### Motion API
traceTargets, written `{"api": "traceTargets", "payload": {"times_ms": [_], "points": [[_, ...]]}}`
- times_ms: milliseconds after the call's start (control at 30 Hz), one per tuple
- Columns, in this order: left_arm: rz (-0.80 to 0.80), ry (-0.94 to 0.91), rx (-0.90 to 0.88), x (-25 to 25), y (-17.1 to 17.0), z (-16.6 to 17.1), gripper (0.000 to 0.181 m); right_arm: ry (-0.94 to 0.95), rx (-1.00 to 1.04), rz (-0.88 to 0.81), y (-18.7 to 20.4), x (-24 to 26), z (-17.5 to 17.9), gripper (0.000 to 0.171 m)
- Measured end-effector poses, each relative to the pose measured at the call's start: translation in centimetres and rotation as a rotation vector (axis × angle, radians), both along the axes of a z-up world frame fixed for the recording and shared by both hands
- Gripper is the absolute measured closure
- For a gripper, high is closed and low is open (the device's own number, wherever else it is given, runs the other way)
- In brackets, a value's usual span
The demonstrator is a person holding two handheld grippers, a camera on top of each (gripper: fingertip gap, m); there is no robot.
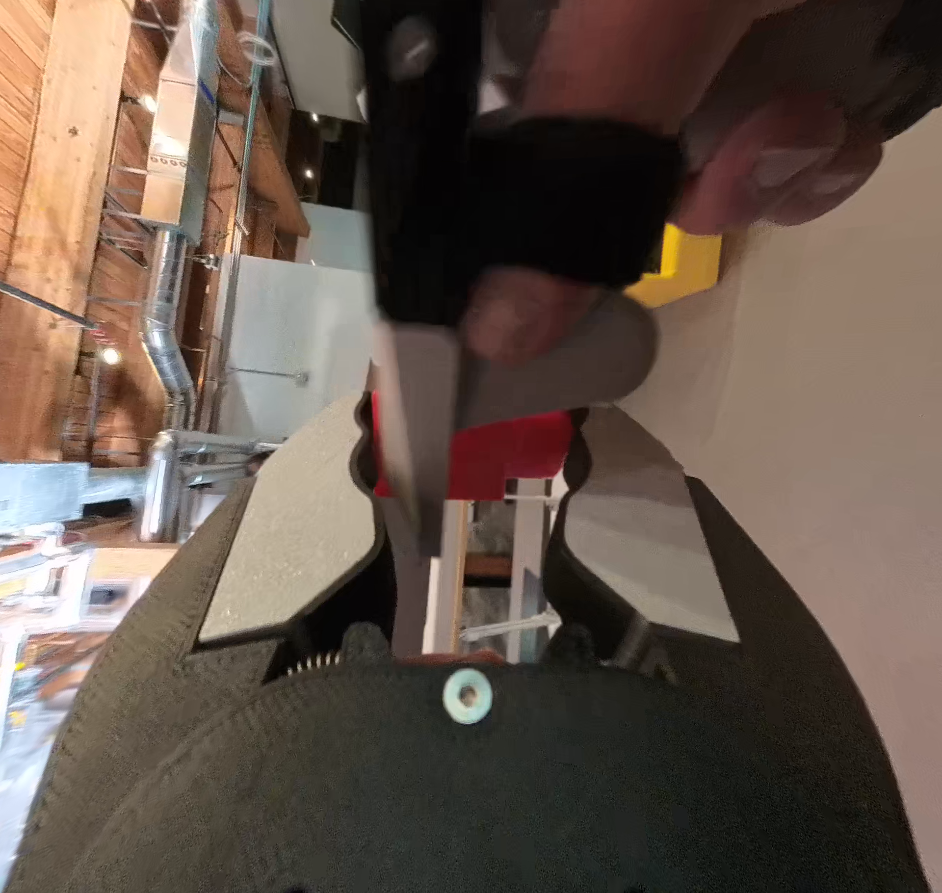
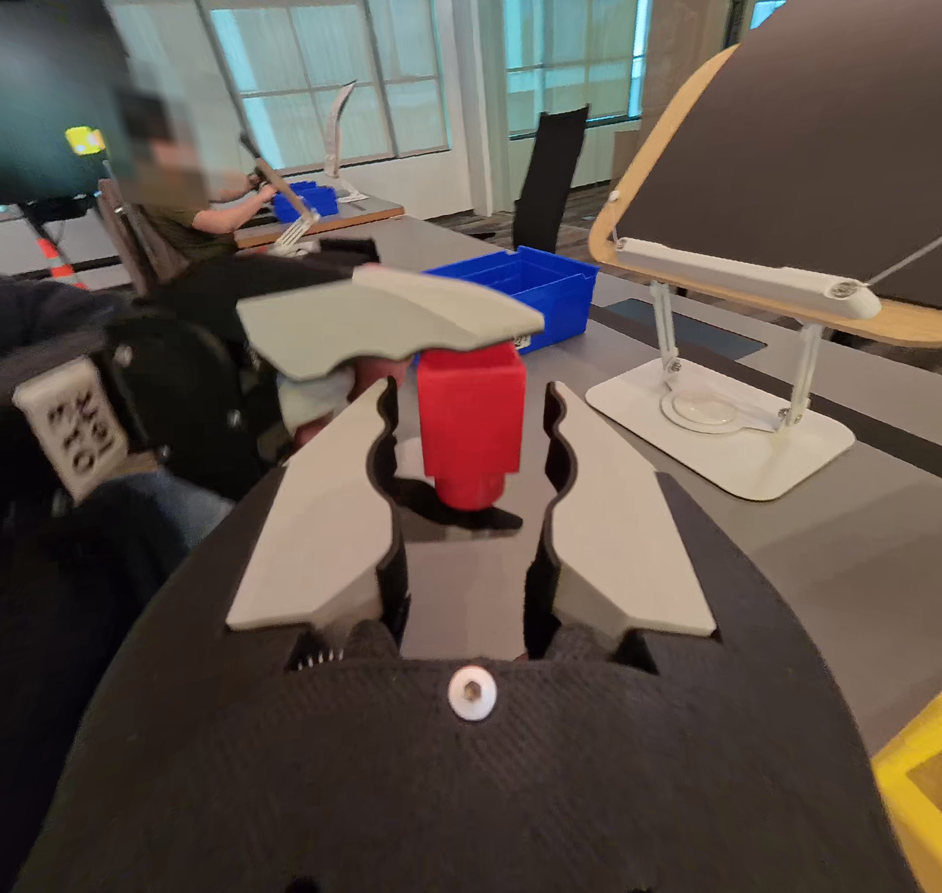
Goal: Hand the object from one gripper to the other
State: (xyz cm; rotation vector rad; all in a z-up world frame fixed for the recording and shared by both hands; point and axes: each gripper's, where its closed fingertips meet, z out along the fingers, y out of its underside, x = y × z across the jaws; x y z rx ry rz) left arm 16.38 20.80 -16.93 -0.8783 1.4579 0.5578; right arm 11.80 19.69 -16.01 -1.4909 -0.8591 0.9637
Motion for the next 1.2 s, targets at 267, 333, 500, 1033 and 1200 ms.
{"api": "traceTargets", "payload": {"times_ms": [267, 333, 500, 1033, 1200], "points": [[-0.282, -0.082, -0.100, -0.3, -2.9, 3.1, 0.110, 0.055, 0.036, 0.347, -3.2, 1.4, 2.4, 0.110], [-0.341, -0.112, -0.145, -0.2, -3.7, 3.5, 0.110, 0.017, 0.067, 0.365, -3.6, 1.6, 2.9, 0.106], [-0.479, -0.116, -0.191, 0.8, -6.1, 4.2, 0.110, 0.132, -0.133, 0.731, -7.6, 0.6, 3.8, 0.107], [-0.386, -0.094, -0.156, 0.5, -4.8, 3.1, 0.105, 0.134, -0.090, 0.544, -5.0, -0.1, 3.2, 0.137], [-0.250, -0.064, -0.084, 0.3, -3.3, 2.5, 0.094, 0.099, -0.135, 0.276, -2.3, 0.1, 2.3, 0.137]]}}
